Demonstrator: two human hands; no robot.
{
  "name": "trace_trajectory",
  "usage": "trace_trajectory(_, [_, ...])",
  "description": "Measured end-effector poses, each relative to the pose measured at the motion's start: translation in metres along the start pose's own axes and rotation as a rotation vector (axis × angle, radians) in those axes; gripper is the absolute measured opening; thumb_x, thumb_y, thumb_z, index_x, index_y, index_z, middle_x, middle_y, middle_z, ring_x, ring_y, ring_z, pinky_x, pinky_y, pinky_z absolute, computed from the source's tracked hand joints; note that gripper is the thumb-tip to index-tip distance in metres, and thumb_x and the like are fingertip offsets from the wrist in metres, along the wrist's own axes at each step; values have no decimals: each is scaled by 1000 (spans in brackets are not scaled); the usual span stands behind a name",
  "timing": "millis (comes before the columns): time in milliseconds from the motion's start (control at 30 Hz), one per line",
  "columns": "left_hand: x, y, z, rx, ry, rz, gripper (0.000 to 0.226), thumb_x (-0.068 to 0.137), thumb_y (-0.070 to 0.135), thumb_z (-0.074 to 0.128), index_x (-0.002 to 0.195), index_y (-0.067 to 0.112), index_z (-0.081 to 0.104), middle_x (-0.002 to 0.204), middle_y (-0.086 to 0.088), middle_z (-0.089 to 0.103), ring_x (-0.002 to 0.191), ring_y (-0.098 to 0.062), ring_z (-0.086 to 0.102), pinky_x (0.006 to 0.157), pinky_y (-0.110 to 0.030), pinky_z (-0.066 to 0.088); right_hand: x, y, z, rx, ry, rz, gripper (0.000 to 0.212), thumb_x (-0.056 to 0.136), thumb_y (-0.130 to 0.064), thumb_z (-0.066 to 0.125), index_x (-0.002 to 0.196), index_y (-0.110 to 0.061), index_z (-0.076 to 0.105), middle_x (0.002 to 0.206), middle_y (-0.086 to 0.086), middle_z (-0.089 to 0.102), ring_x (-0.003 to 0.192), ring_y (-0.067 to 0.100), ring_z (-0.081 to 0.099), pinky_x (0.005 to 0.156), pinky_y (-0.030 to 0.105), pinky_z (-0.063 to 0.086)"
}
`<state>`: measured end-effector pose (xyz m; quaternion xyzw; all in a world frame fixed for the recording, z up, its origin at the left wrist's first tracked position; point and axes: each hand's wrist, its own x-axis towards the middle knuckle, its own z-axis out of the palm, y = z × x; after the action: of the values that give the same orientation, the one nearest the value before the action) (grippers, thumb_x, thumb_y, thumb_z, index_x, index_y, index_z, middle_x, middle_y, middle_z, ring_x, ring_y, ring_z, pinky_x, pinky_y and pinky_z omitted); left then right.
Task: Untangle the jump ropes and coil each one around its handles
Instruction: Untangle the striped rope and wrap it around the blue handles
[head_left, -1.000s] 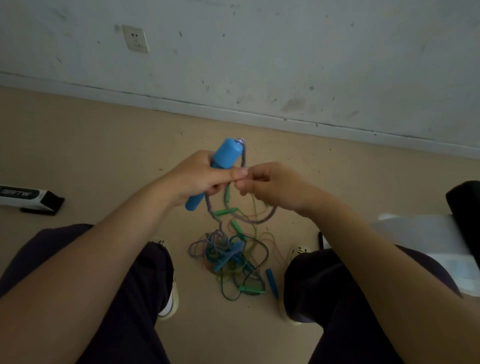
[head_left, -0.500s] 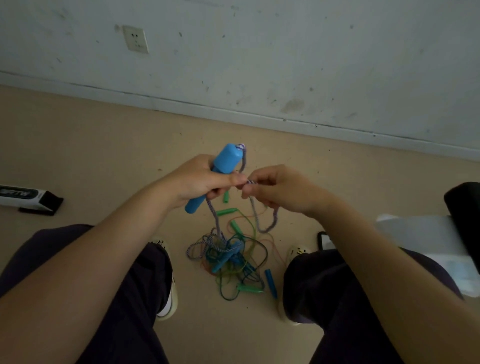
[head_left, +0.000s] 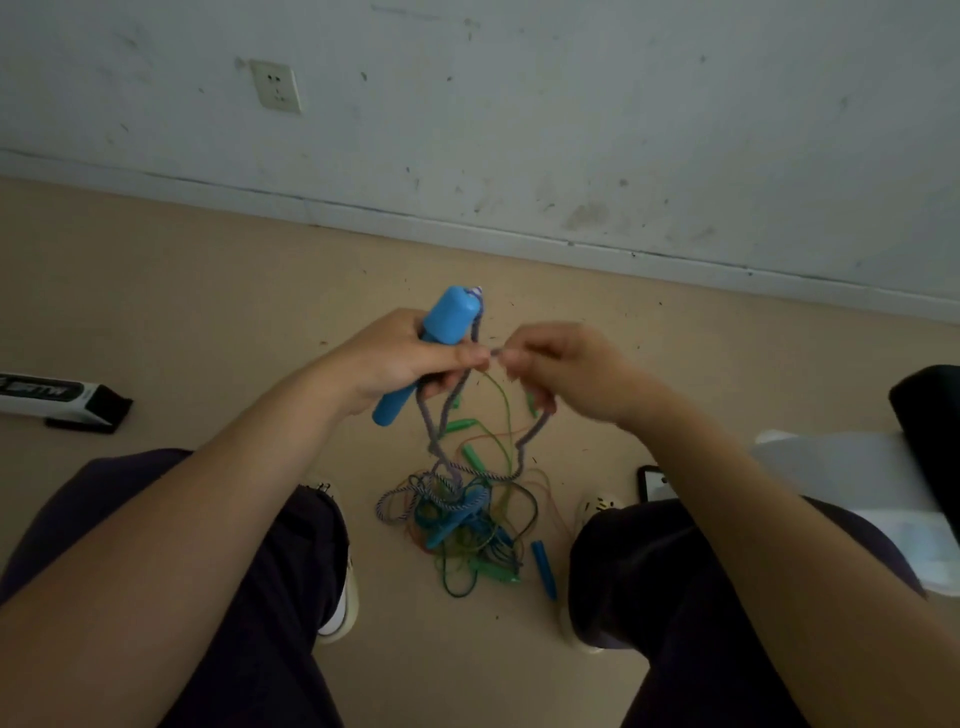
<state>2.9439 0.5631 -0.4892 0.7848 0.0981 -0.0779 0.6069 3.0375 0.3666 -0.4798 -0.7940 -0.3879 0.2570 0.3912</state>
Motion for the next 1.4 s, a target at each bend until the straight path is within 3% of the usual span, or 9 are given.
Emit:
trace_trajectory(133, [2, -3, -23, -48, 128, -4, 22, 87, 33, 72, 90, 11, 73, 61, 2, 57, 57, -12, 49, 63, -27, 44, 0, 11, -36, 179, 355, 5, 27, 102, -17, 50, 76, -15, 58, 60, 3, 57, 52, 15, 55, 61, 37, 50])
trace_trajectory(333, [1, -6, -1, -34, 27, -10, 30, 86, 31, 73, 88, 2, 71, 59, 2, 54, 54, -13, 46, 61, -27, 42, -4, 1, -13, 22, 38, 78, 18, 90, -32, 67, 103, -19, 65, 74, 2, 69, 59, 12, 61, 62, 25, 54])
trace_trajectory(433, [1, -2, 7, -23, -34, 22, 40, 80, 37, 74, 83, -1, 65, 61, -2, 54, 54, -15, 46, 58, -25, 43, 1, -1, 6, 38, -12, 59, 13, 88, -25, 72, 91, -13, 67, 59, -8, 58, 52, 6, 51, 54, 23, 46])
trace_trajectory(533, [0, 2, -7, 16, -13, 19, 34, 78, 40, 74, 83, 6, 71, 63, -1, 58, 58, -16, 50, 63, -29, 45, 2, 1, -5, 54, 92, -3, 17, 92, -24, 65, 76, -19, 64, 49, -13, 50, 46, 3, 43, 48, 18, 38])
trace_trajectory(700, [-2, 0, -41, -26, 203, 1, 47, 64, 50, 75, 92, 12, 76, 56, 6, 51, 52, -8, 42, 56, -22, 38, -5, 16, -47, 205, 394, 22, 24, 95, -28, 62, 77, -14, 66, 53, 0, 57, 48, 15, 49, 50, 27, 43])
trace_trajectory(833, [-2, -1, -17, -37, 111, -13, 27, 77, 39, 75, 89, 14, 74, 54, 7, 50, 50, -8, 41, 54, -21, 37, -7, 8, -34, 85, 162, 57, 25, 85, -38, 68, 97, -16, 68, 71, 3, 68, 61, 18, 60, 63, 30, 55])
trace_trajectory(967, [1, 0, 10, 6, -11, -6, 15, 88, 23, 72, 84, 9, 69, 54, 5, 50, 48, -9, 43, 51, -19, 39, 0, -3, 5, 97, -16, 46, 23, 84, -28, 74, 96, -10, 65, 60, 0, 63, 54, 16, 54, 55, 34, 50])
trace_trajectory(1233, [-2, 4, -35, -51, 202, 8, 32, 78, 39, 74, 92, 10, 74, 55, 3, 47, 50, -10, 40, 54, -20, 39, -2, 13, -42, 176, 312, 61, 15, 93, -21, 64, 81, -14, 61, 52, -4, 56, 44, 11, 47, 46, 23, 42])
trace_trajectory(1400, [0, 1, -6, -71, 95, -6, 30, 79, 38, 73, 88, 10, 70, 50, 8, 45, 48, -9, 38, 56, -24, 37, -5, 3, -19, 41, 70, 66, 19, 89, -32, 67, 97, -15, 65, 66, 0, 65, 54, 9, 55, 56, 24, 51])
